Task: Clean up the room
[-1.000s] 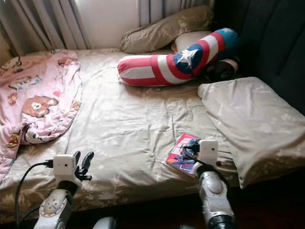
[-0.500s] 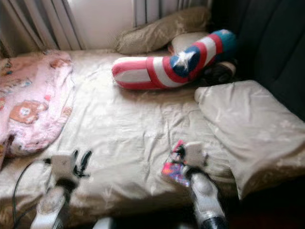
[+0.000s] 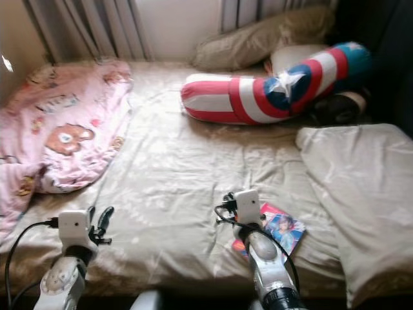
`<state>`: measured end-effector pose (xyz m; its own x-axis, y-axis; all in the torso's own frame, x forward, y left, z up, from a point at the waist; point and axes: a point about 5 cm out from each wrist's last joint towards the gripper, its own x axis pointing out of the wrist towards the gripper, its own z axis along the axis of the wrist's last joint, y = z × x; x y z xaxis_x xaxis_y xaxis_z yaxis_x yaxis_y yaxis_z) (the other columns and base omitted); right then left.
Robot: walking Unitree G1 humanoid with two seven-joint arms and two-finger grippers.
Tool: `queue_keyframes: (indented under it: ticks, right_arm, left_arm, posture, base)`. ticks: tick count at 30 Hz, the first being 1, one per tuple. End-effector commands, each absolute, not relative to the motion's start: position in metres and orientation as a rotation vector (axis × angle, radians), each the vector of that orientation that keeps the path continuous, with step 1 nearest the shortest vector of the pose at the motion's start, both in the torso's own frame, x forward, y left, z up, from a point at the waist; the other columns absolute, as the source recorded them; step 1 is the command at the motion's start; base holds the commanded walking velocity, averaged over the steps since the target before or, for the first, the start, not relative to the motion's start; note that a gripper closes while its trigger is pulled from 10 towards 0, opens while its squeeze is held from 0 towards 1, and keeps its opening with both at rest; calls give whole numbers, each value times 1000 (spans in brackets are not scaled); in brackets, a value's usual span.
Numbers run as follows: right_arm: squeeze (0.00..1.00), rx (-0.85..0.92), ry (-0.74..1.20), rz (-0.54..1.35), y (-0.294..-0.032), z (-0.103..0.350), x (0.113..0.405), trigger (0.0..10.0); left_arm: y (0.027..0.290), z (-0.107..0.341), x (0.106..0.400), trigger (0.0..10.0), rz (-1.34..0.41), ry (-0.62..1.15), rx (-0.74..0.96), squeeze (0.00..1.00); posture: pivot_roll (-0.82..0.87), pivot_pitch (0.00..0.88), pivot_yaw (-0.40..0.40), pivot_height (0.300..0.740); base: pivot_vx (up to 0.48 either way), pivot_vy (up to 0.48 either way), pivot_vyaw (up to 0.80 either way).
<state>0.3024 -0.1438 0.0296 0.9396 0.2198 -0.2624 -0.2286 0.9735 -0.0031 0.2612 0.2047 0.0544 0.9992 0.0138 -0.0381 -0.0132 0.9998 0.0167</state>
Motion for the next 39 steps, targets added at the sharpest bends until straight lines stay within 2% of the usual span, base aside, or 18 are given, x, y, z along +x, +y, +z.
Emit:
queue_keyframes:
  ticks: [1, 9, 19, 20, 21, 33, 34, 35, 36, 39]
  right_arm:
    - [0, -21, 357, 139, -159, 14, 294, 10000]
    - [0, 84, 499, -51, -173, -4, 290, 10000]
    - [0, 247, 624, -202, -178, -22, 277, 10000]
    - [55, 267, 627, -209, -178, -23, 276, 10000]
    - [1000, 278, 629, -218, -178, -24, 276, 10000]
    - [1000, 327, 659, -297, -184, -32, 265, 10000]
    - [698, 324, 664, -294, -183, -33, 265, 10000]
    - [47, 318, 675, -290, -182, -34, 263, 10000]
    - [0, 317, 679, -290, -182, -35, 262, 10000]
    - [0, 317, 691, -297, -182, -38, 259, 10000]
  left_arm:
    - [199, 55, 261, 10000, -17, 43, 22, 0]
    - [202, 54, 252, 10000, -26, 55, 31, 0]
    - [208, 55, 240, 10000, -42, 79, 55, 0]
    - [209, 56, 238, 10000, -43, 81, 58, 0]
    - [209, 56, 237, 10000, -43, 83, 60, 0]
    - [216, 58, 221, 10000, -52, 123, 81, 0]
    - [216, 58, 220, 10000, -54, 127, 82, 0]
    - [216, 58, 218, 10000, -55, 131, 83, 0]
    - [216, 59, 216, 10000, -54, 133, 85, 0]
    - [217, 59, 213, 10000, -53, 140, 88, 0]
  posture:
    - [7, 0, 22, 608]
    - [36, 0, 32, 608]
    - [72, 0, 60, 608]
    - [79, 0, 65, 608]
    - [80, 0, 66, 608]
    - [108, 24, 87, 608]
    - [110, 25, 87, 608]
    - [116, 31, 89, 608]
    - [119, 34, 90, 608]
    - [125, 41, 92, 608]
  base:
    - [0, 0, 0]
    - [0, 0, 0]
    - [0, 0, 0]
    - [0, 0, 0]
    - [0, 0, 0]
    - [0, 0, 0]
    - [0, 0, 0]
    - [0, 0, 0]
    - [0, 0, 0]
    - [0, 0, 0]
